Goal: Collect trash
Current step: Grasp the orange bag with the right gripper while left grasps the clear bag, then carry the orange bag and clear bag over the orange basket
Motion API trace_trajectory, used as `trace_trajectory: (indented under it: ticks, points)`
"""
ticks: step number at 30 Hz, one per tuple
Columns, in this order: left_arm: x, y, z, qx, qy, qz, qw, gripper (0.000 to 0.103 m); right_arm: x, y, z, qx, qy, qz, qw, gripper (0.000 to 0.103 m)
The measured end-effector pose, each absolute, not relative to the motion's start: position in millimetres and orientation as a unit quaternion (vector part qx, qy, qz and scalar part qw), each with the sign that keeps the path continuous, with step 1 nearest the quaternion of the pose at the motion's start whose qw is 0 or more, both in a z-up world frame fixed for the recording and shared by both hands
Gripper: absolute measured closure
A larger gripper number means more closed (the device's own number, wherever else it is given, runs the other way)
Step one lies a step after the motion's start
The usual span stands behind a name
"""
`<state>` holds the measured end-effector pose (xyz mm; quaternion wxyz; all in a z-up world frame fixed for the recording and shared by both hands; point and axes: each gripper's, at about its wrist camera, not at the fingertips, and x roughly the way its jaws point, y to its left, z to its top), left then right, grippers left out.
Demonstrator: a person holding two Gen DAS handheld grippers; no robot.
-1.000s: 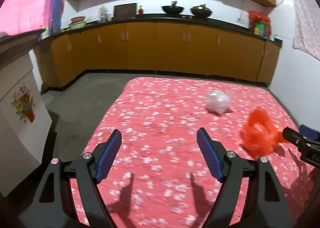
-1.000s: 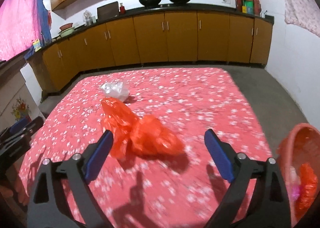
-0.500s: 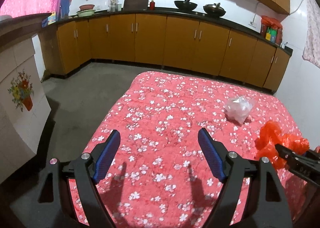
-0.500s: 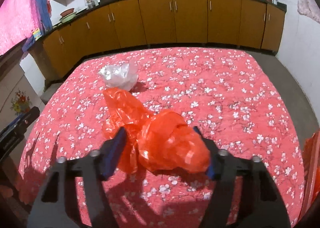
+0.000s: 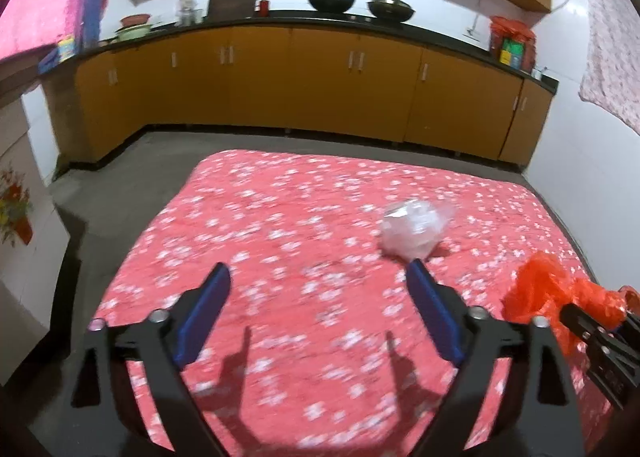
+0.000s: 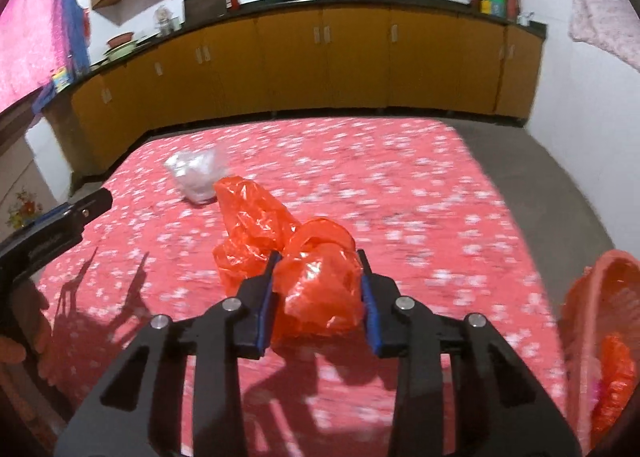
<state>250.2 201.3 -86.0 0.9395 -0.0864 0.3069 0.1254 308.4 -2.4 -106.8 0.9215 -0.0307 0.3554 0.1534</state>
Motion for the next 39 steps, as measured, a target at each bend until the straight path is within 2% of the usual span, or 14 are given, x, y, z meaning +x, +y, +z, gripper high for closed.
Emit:
trace_trajectory:
  ticks: [11, 17, 22, 24, 30, 39]
  points:
    - [332.6, 161.6, -99.3, -0.030, 0.356, 0.098, 0.929, 0.012, 310.1, -64.6, -107.0, 0.004, 0.360, 0.106, 0.927, 0.067]
    - [357.5, 164.9, -106.5, -0.041, 0.384, 0.090, 0.918, 0.030, 315.7, -71.0, -114.3, 0.025, 0.370, 0.110, 0.922, 0.067]
    - [360.2, 158.2, -108.4, -0.028, 0.389, 0.077, 0.918, 0.033, 317.0, -72.6, -116.7, 0.031, 0.372, 0.115, 0.921, 0.067]
    - [363.1, 155.9, -109.8, -0.028, 0.396, 0.069, 0.915, 0.052, 316.7, -72.9, -117.6, 0.033, 0.373, 0.115, 0.920, 0.067]
    - [362.8, 159.3, -111.3, -0.040, 0.396, 0.065, 0.915, 0.072, 315.1, -72.8, -117.5, 0.035, 0.374, 0.115, 0.920, 0.067]
    - [338.6, 161.2, -104.0, -0.054, 0.387, 0.065, 0.918, 0.077, 302.6, -81.3, -102.4, 0.036, 0.363, 0.108, 0.925, 0.067]
